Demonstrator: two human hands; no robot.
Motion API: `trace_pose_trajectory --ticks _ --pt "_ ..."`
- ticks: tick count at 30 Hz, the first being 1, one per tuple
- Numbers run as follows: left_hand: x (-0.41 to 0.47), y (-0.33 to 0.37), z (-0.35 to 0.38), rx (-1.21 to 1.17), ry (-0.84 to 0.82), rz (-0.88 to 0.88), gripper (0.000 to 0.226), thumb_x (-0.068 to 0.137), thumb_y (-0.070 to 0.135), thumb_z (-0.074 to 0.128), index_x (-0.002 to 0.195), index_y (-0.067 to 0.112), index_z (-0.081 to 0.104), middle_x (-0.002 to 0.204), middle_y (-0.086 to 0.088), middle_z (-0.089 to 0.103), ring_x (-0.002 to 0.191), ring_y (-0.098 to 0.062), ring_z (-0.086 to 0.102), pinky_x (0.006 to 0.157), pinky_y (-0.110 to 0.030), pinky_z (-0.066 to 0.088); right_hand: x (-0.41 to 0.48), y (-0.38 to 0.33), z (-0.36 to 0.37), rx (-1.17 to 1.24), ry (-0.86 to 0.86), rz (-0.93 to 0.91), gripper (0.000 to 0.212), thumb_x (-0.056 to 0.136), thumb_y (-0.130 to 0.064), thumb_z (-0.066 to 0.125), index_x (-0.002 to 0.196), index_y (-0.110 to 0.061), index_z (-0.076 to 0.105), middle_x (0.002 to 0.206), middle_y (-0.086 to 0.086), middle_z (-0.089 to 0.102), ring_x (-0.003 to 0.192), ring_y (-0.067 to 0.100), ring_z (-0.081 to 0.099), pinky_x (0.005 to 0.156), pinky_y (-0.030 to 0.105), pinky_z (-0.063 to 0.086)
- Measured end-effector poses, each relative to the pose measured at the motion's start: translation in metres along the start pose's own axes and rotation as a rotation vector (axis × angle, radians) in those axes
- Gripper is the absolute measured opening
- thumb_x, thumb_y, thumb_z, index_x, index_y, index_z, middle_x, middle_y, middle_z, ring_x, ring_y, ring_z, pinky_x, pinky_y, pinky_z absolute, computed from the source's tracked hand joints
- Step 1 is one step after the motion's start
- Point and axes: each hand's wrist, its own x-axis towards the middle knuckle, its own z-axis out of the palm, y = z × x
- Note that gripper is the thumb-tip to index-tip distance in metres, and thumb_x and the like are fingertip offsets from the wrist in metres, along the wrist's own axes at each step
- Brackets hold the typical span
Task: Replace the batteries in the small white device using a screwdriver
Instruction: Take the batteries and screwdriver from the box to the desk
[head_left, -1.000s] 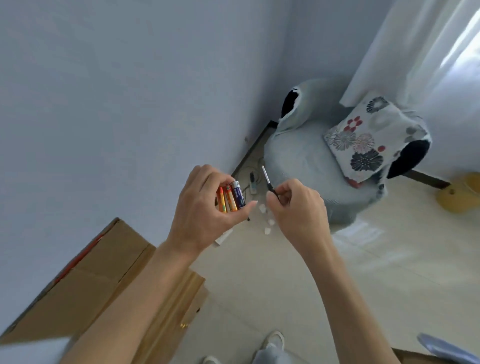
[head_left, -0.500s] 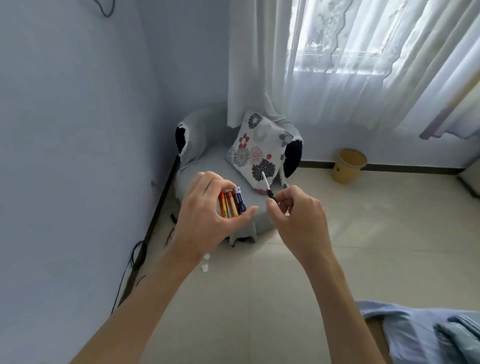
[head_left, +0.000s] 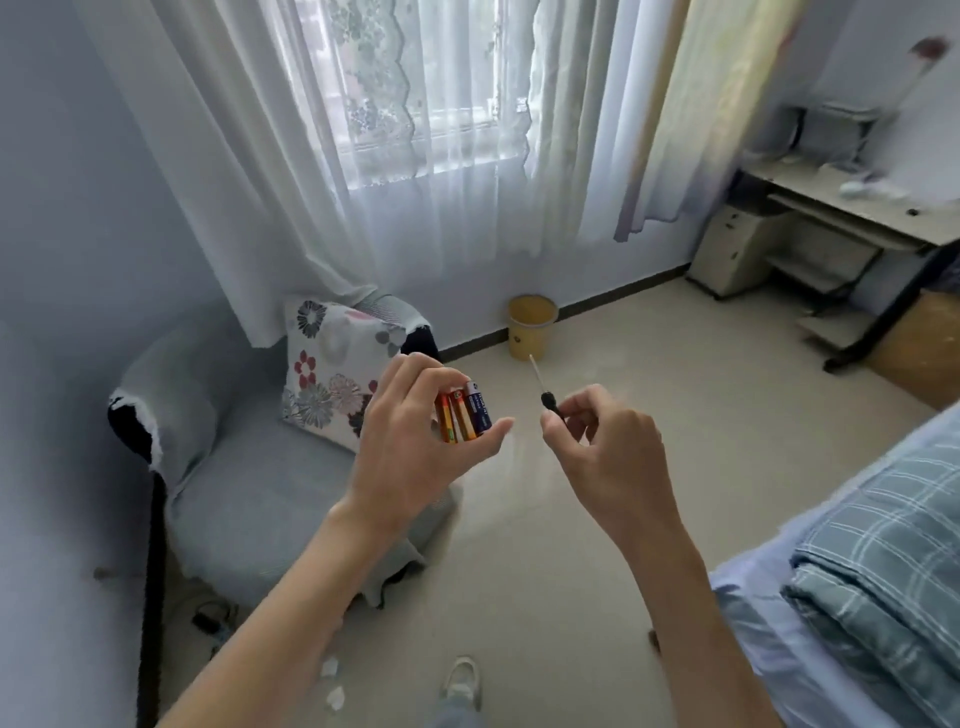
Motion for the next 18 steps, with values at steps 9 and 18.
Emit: trace_pose_trajectory --ticks 9,18 --pt "0.136 -0.043 0.101 -0.218 -0.091 0.192 0.060 0.072 0.050 0.100 0.102 0.005 0.075 0.101 -0.001 0.065 0.096 -0.022 0.062 0.087 -0.031 0.056 0.104 0.015 -0.003 -0.001 0.258 0.179 0.016 0.097 -0.038 0.076 0.091 -0.024 0.071 0.068 -0.015 0.063 0.065 0.007 0.062 0.065 0.035 0.053" --pt "0.212 -0.050 0.219 -0.406 -0.204 0.246 0.056 0.074 0.047 0.100 0.101 0.005 0.074 0.098 -0.002 0.064 0.093 -0.025 0.061 0.079 -0.040 0.057 0.179 0.077 -0.016 -0.027 0.394 0.315 0.017 0.094 -0.039 0.076 0.085 -0.027 0.068 0.068 -0.014 0.064 0.063 0.007 0.059 0.064 0.037 0.053"
